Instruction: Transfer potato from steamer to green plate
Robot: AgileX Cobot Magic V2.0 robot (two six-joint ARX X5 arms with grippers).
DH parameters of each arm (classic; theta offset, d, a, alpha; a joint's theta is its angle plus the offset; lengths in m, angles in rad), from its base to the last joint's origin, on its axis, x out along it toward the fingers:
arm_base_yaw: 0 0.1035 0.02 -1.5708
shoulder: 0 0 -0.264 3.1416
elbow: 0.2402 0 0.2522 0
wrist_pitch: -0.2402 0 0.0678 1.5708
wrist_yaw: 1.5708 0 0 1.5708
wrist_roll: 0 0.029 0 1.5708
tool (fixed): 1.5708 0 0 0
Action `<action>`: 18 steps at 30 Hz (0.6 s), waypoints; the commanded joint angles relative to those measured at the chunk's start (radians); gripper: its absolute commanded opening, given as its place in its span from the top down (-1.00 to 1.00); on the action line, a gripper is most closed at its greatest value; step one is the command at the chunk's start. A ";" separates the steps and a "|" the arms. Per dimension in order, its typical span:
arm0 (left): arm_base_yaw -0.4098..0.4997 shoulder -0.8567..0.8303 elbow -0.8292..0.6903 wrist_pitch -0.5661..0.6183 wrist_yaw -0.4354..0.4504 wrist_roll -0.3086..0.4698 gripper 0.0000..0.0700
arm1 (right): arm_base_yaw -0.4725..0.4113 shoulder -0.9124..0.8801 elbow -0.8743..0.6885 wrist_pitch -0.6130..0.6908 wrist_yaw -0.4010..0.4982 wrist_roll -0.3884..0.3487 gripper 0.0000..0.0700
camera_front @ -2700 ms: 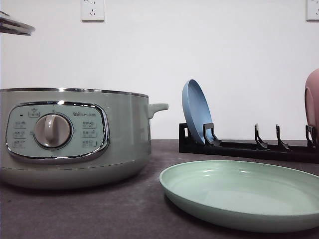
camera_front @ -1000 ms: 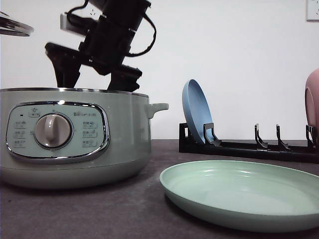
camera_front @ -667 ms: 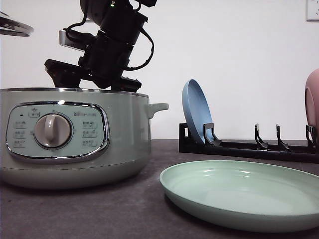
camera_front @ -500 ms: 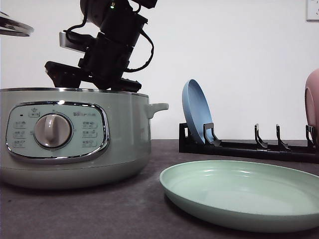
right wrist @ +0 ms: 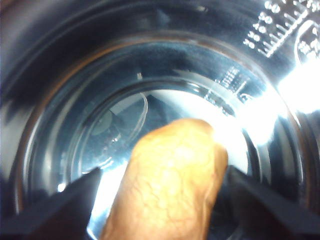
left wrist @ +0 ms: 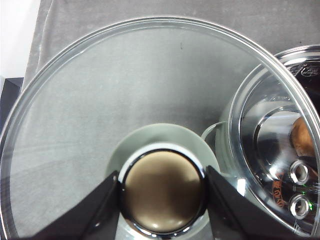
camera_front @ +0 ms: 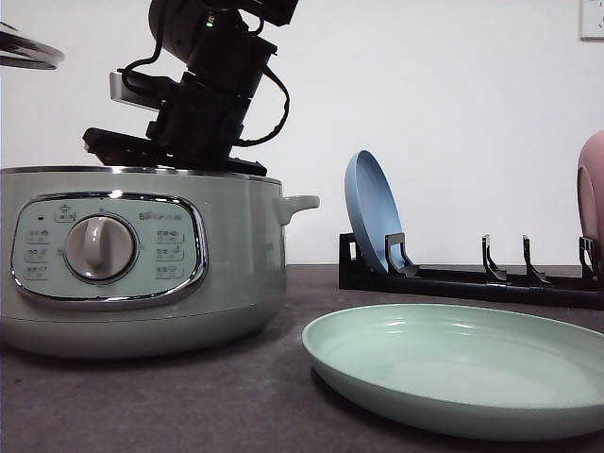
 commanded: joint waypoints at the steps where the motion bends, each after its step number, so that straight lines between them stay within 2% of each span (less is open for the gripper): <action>1: 0.001 -0.006 0.024 0.033 -0.006 -0.003 1.00 | 0.013 0.032 0.029 -0.003 0.000 0.009 -0.08; 7: 0.001 -0.006 0.024 0.033 -0.005 -0.002 1.00 | 0.013 0.032 0.029 -0.010 -0.001 0.010 0.33; 10: 0.001 -0.006 0.024 0.034 -0.005 -0.003 1.00 | 0.012 0.028 0.030 -0.010 -0.002 0.010 0.40; 18: 0.001 -0.006 0.024 0.037 -0.005 -0.002 1.00 | 0.003 -0.075 0.030 -0.007 -0.002 -0.010 0.41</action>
